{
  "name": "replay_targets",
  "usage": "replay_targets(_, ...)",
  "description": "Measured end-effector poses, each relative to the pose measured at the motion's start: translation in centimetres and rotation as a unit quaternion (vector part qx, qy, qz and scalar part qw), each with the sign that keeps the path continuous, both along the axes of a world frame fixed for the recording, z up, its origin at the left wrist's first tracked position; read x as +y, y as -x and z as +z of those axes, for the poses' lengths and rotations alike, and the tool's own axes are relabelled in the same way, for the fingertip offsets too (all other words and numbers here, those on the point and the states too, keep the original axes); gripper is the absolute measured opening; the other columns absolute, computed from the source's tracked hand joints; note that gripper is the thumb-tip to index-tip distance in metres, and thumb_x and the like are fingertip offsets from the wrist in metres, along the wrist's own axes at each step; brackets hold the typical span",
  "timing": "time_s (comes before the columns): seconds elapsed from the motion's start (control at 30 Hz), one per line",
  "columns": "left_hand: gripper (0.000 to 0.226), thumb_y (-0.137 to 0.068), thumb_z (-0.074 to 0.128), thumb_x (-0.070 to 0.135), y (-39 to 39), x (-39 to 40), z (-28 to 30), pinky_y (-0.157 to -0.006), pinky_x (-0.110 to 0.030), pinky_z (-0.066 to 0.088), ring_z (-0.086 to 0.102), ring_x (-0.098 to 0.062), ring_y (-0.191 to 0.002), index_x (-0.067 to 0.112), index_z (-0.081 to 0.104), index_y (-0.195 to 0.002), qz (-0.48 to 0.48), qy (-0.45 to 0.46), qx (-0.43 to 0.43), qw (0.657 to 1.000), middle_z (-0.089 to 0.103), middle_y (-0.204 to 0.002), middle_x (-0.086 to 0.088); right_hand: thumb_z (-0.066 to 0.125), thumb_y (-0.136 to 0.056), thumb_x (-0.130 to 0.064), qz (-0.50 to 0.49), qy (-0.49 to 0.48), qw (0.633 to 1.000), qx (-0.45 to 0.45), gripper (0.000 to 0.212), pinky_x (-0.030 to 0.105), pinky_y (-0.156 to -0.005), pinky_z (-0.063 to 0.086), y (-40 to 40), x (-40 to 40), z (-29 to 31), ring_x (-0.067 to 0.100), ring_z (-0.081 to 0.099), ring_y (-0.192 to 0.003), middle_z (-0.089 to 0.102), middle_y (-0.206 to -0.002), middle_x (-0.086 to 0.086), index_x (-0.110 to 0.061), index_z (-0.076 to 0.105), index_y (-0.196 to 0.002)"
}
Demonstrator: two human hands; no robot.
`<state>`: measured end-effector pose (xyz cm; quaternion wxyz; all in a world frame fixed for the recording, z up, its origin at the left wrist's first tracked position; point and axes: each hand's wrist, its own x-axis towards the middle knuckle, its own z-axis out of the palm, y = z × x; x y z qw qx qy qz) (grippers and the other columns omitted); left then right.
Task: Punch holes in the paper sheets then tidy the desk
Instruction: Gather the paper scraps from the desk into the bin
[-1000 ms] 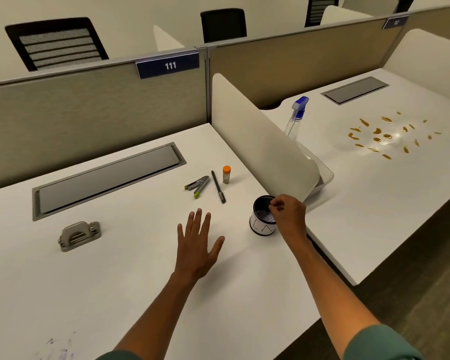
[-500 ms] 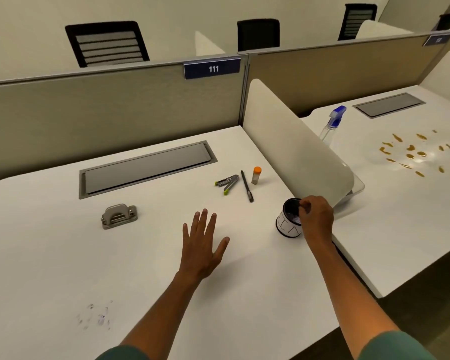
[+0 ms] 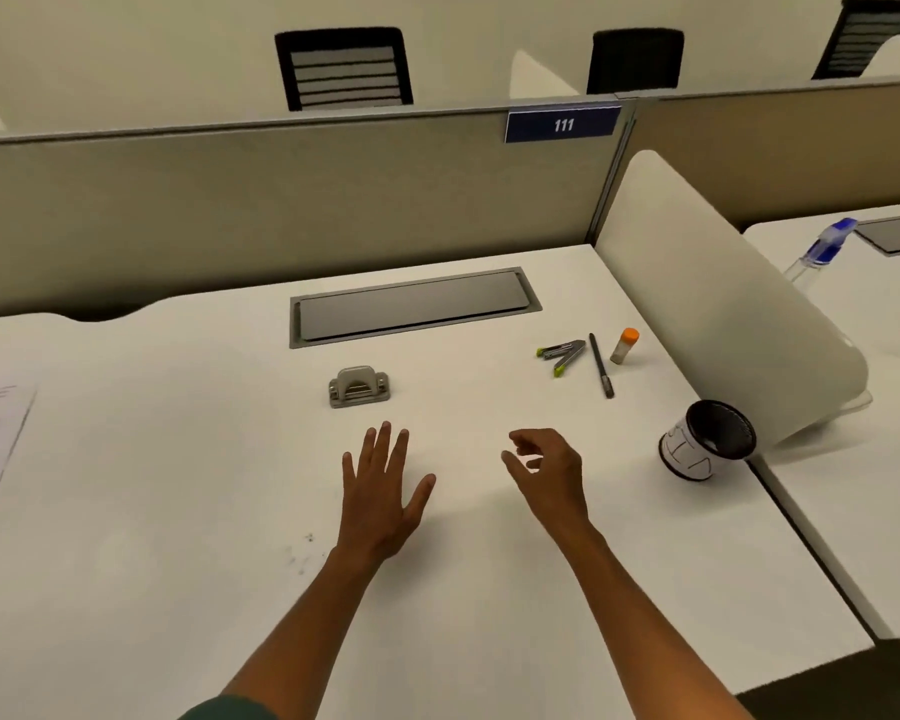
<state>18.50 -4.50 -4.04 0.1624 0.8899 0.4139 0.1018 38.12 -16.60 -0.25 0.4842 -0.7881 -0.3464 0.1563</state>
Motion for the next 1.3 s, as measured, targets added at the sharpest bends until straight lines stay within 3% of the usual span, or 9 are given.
replay_targets(0.2, 0.077, -0.09, 0.021, 0.066, 7.7, 1.8, -0.9, -0.121, -0.051, 0.003, -0.006, -0.017, -0.15, 0.023, 0.014, -0.154, 0.06, 0.02, 0.012, 0.998, 0.002, -0.163, 0.0, 0.078, -0.077, -0.013, 0.134, 0.069, 0.989, 0.01, 0.033, 0.009, -0.071, 0.046, 8.7, 3.5, -3.4, 0.009, 0.061, -0.089, 0.066, -0.103, 0.0, -0.013, 0.068, -0.109)
replay_targets(0.37, 0.079, -0.089, 0.018, 0.066, 13.2, 2.7, -1.8, -0.12, -0.052, 0.005, -0.002, -0.019, -0.151, 0.021, 0.018, -0.154, 0.103, 0.025, 0.026, 0.994, 0.007, -0.163, -0.002, 0.078, -0.078, -0.019, 0.213, 0.129, 0.968, -0.017, 0.042, 0.027, -0.09, 0.048, 13.4, 4.7, -5.0, 0.014, 0.058, -0.099, 0.061, -0.111, 0.002, -0.013, 0.065, -0.117)
replay_targets(0.5, 0.08, -0.089, 0.018, 0.066, 16.9, 3.1, -2.9, -0.119, -0.053, 0.01, 0.003, -0.021, -0.151, 0.019, 0.02, -0.153, 0.128, 0.026, 0.045, 0.99, 0.01, -0.163, -0.004, 0.074, -0.082, -0.025, 0.25, 0.179, 0.95, -0.044, 0.051, 0.024, -0.1, 0.04, 16.0, 5.0, -5.9, 0.016, 0.048, -0.115, 0.054, -0.12, 0.0, -0.014, 0.058, -0.129)
replay_targets(0.77, 0.073, -0.092, 0.024, 0.062, 20.1, 3.0, -4.8, -0.119, -0.054, 0.011, 0.006, -0.022, -0.151, 0.019, 0.027, -0.151, 0.115, 0.014, 0.053, 0.992, 0.011, -0.163, -0.006, 0.063, -0.09, -0.026, 0.271, 0.166, 0.943, -0.097, 0.046, 0.017, -0.098, 0.034, 19.6, 5.5, -6.0, 0.016, 0.043, -0.12, 0.05, -0.128, -0.001, -0.012, 0.054, -0.132)
replay_targets(0.9, 0.068, -0.093, 0.027, 0.059, 19.8, 2.6, -5.1, -0.119, -0.056, 0.008, 0.007, -0.022, -0.151, 0.021, 0.031, -0.149, 0.108, 0.001, 0.063, 0.992, 0.013, -0.163, -0.005, 0.063, -0.09, -0.024, 0.275, 0.171, 0.938, -0.122, 0.037, 0.022, -0.096, 0.038, 20.1, 5.4, -5.9, 0.017, 0.044, -0.114, 0.051, -0.123, -0.001, -0.011, 0.059, -0.124)
replay_targets(1.03, 0.063, -0.094, 0.033, 0.055, 20.0, 2.4, -4.9, -0.119, -0.055, 0.009, 0.015, -0.024, -0.149, 0.019, 0.042, -0.144, 0.093, -0.01, 0.03, 0.995, 0.022, -0.16, -0.008, 0.059, -0.093, -0.02, 0.288, 0.173, 0.933, -0.129, 0.024, 0.019, -0.088, 0.037, 21.0, 5.4, -5.9, 0.016, 0.047, -0.107, 0.054, -0.113, 0.0, -0.01, 0.065, -0.114)
replay_targets(1.17, 0.055, -0.092, 0.045, 0.05, 20.1, 2.3, -4.9, -0.115, -0.056, 0.022, 0.035, -0.032, -0.14, 0.014, 0.057, -0.131, 0.066, -0.02, -0.028, 0.997, 0.041, -0.15, -0.011, 0.055, -0.095, -0.016, 0.273, 0.171, 0.937, -0.138, 0.018, 0.019, -0.082, 0.037, 21.6, 5.6, -5.9, 0.018, 0.05, -0.099, 0.057, -0.105, 0.003, -0.007, 0.069, -0.103)
replay_targets(1.3, 0.047, -0.087, 0.059, 0.046, 20.1, 1.7, -5.1, -0.105, -0.044, 0.036, 0.046, -0.03, -0.124, 0.014, 0.063, -0.122, 0.029, -0.046, -0.058, 0.997, 0.052, -0.137, -0.011, 0.052, -0.096, -0.013, 0.266, 0.172, 0.937, -0.147, 0.018, 0.024, -0.082, 0.041, 21.7, 6.2, -5.7, 0.02, 0.052, -0.097, 0.058, -0.103, 0.006, -0.006, 0.069, -0.099)
